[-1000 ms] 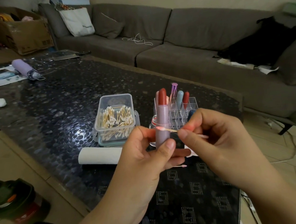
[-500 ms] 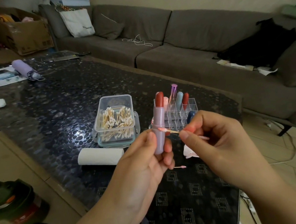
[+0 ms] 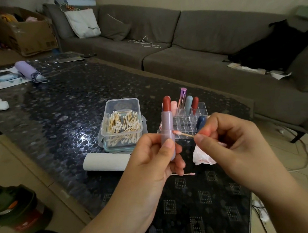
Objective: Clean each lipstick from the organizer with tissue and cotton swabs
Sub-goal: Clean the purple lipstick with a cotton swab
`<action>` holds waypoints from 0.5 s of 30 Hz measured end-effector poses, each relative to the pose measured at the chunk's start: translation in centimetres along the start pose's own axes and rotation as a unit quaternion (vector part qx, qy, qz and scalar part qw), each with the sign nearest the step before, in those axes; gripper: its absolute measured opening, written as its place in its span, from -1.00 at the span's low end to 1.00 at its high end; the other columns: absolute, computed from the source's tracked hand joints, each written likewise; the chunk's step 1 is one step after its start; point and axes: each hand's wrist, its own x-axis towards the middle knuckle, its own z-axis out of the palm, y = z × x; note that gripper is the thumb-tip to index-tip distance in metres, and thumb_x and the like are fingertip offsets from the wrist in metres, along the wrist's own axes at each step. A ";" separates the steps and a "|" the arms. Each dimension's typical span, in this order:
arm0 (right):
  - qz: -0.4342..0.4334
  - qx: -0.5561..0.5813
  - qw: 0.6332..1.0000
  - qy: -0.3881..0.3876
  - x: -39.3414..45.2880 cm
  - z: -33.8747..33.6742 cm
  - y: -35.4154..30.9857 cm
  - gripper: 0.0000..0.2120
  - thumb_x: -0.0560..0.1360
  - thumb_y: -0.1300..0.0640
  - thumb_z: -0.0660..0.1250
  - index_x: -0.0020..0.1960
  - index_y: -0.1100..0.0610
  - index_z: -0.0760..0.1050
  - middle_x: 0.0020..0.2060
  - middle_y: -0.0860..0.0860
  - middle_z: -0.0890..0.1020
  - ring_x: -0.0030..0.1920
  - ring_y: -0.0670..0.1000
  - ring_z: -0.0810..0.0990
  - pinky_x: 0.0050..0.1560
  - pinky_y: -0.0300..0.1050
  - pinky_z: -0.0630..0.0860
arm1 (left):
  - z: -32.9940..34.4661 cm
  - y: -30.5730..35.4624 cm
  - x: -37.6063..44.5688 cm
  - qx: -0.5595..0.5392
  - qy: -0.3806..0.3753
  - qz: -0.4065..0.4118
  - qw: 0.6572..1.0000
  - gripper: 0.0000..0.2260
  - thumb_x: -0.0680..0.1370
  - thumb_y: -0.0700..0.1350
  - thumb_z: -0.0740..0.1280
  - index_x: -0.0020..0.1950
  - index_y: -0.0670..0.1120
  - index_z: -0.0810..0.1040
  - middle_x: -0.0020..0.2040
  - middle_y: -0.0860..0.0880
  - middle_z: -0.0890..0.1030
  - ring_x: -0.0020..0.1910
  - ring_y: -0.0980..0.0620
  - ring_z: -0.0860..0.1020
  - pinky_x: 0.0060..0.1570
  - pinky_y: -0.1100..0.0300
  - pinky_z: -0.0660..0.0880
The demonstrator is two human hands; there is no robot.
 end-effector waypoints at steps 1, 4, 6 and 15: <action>-0.004 0.000 1.000 -0.005 0.0 0.1 0.0 -0.81 0.37 -0.02 0.37 -0.27 0.10 0.50 -0.49 -0.02 0.43 -0.47 -0.13 0.35 -0.42 -0.36 0.33 | -0.1 -0.1 0.0 0.012 -0.001 0.003 1.000 -0.77 0.42 -0.08 0.34 -0.02 -0.21 0.48 -0.28 -0.05 0.57 -0.38 0.06 0.50 -0.36 0.25 0.47; -0.007 0.008 1.000 -0.020 0.0 0.6 -0.1 -0.83 0.38 -0.01 0.40 -0.27 0.09 0.52 -0.49 -0.05 0.48 -0.46 -0.16 0.38 -0.40 -0.36 0.36 | -0.5 -0.6 0.0 0.064 -0.014 0.019 0.998 -0.79 0.43 -0.06 0.38 -0.03 -0.13 0.49 -0.27 -0.01 0.57 -0.33 0.08 0.51 -0.31 0.25 0.46; -0.003 0.010 1.000 -0.025 -0.1 0.7 -0.3 -0.85 0.38 0.05 0.41 -0.27 0.10 0.51 -0.50 -0.04 0.48 -0.47 -0.14 0.37 -0.42 -0.33 0.36 | -0.5 -0.8 0.0 0.077 -0.013 0.026 0.997 -0.80 0.39 -0.05 0.33 -0.04 -0.10 0.50 -0.27 0.00 0.58 -0.32 0.08 0.51 -0.29 0.24 0.45; 0.005 -0.001 1.000 -0.024 -0.1 0.6 -0.2 -0.89 0.38 0.10 0.38 -0.28 0.09 0.51 -0.50 0.00 0.46 -0.47 -0.11 0.37 -0.42 -0.34 0.36 | -0.5 -1.2 0.1 0.089 -0.003 0.035 0.995 -0.84 0.39 -0.05 0.32 -0.08 -0.07 0.49 -0.33 0.03 0.54 -0.37 0.10 0.47 -0.28 0.20 0.41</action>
